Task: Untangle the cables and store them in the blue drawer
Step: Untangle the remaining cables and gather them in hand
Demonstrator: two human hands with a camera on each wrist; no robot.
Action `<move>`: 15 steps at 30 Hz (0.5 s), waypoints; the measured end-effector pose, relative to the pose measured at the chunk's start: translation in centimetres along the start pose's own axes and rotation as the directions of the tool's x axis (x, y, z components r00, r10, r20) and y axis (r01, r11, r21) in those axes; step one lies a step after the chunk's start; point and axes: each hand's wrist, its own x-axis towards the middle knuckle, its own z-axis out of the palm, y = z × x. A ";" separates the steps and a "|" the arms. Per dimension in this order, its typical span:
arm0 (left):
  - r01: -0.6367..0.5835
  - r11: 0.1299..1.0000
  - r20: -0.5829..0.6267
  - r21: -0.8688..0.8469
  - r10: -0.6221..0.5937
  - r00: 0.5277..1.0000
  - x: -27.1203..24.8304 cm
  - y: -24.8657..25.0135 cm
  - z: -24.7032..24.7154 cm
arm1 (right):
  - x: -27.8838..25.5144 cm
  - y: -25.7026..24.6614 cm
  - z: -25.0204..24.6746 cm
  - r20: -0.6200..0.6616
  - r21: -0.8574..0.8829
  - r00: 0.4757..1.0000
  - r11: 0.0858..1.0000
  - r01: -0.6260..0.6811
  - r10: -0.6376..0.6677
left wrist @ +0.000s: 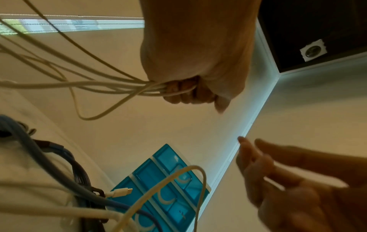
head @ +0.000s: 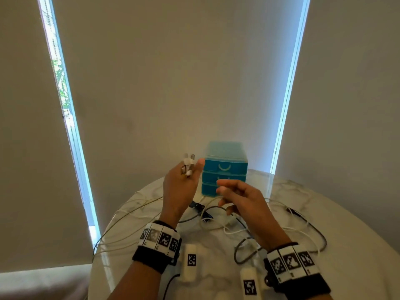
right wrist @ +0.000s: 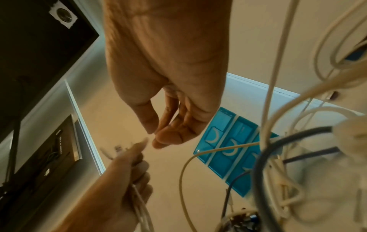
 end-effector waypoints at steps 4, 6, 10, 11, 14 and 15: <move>0.006 0.993 0.242 0.116 -0.034 0.970 -0.4 -0.6 1.0 | -0.5 -1.6 -0.4 -0.128 -0.054 0.951 0.960 0.275 -0.280; -0.003 0.994 0.332 0.106 -0.033 0.943 -0.5 -0.7 1.2 | -0.6 -1.8 -0.3 -0.095 -0.123 0.918 0.919 0.374 -0.386; -0.110 0.982 0.410 0.155 0.037 0.911 -0.9 -0.6 1.6 | -1.0 -0.9 0.4 0.041 -0.227 0.897 0.870 0.438 -0.441; -0.120 0.978 0.412 0.167 0.042 0.910 -0.9 -0.5 1.6 | -0.8 -0.5 0.4 0.032 -0.265 0.895 0.859 0.437 -0.445; -0.139 0.984 0.438 0.114 0.076 0.896 -1.1 -0.4 1.8 | 0.0 0.5 0.2 -0.074 -0.338 0.889 0.850 0.404 -0.452; -0.143 0.986 0.451 0.090 0.088 0.888 -1.2 -0.3 1.9 | 0.3 0.8 0.0 -0.107 -0.339 0.889 0.857 0.388 -0.444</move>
